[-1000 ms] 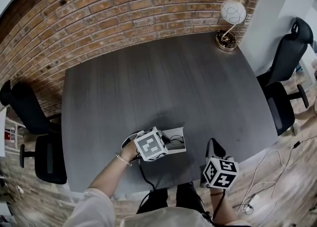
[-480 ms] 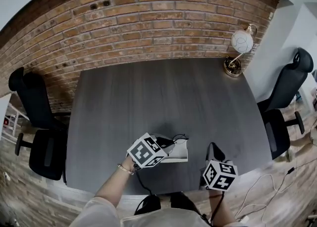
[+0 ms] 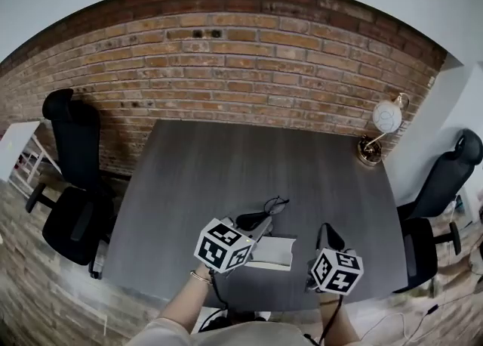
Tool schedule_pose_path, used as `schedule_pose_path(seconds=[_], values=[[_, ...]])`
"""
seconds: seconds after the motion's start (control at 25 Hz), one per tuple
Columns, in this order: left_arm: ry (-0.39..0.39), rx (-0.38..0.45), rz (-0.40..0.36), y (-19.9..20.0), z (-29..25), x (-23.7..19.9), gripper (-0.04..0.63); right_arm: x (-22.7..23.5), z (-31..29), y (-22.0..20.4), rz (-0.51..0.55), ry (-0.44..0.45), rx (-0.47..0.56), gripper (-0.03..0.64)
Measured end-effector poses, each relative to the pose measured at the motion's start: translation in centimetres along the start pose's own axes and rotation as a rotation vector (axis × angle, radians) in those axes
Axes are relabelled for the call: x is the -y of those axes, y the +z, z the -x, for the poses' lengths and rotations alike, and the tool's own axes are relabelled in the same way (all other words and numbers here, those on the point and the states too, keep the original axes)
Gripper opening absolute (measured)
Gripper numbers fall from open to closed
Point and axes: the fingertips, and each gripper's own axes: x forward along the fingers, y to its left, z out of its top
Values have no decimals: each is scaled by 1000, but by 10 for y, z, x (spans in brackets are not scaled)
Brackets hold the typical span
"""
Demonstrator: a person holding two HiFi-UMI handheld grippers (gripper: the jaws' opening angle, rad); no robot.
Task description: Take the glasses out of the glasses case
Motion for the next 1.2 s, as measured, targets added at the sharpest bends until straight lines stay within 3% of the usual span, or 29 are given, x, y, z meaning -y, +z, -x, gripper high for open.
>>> schedule_pose_path(seconds=[0.16,0.28,0.44,0.52,0.72,1.2], values=[[144,167,42,30,21,-21,37,-15,-9,24,57,46,40,32],[316,292,58,54,43,-41,38,-24,-15,42,98,78,70,32],[595,396,7,79,80,-64,38,-38,-18,71,151,108,136,32],[665,434,-23,88,93,-66,38,-43,-16,87,183,108,181,32],[693,448,-21,92,106,-71,38,-57,-10,108,214,108,250,34],[678,437,-16,88,110,-76,37,-60,-1,101,192,62,259,32]])
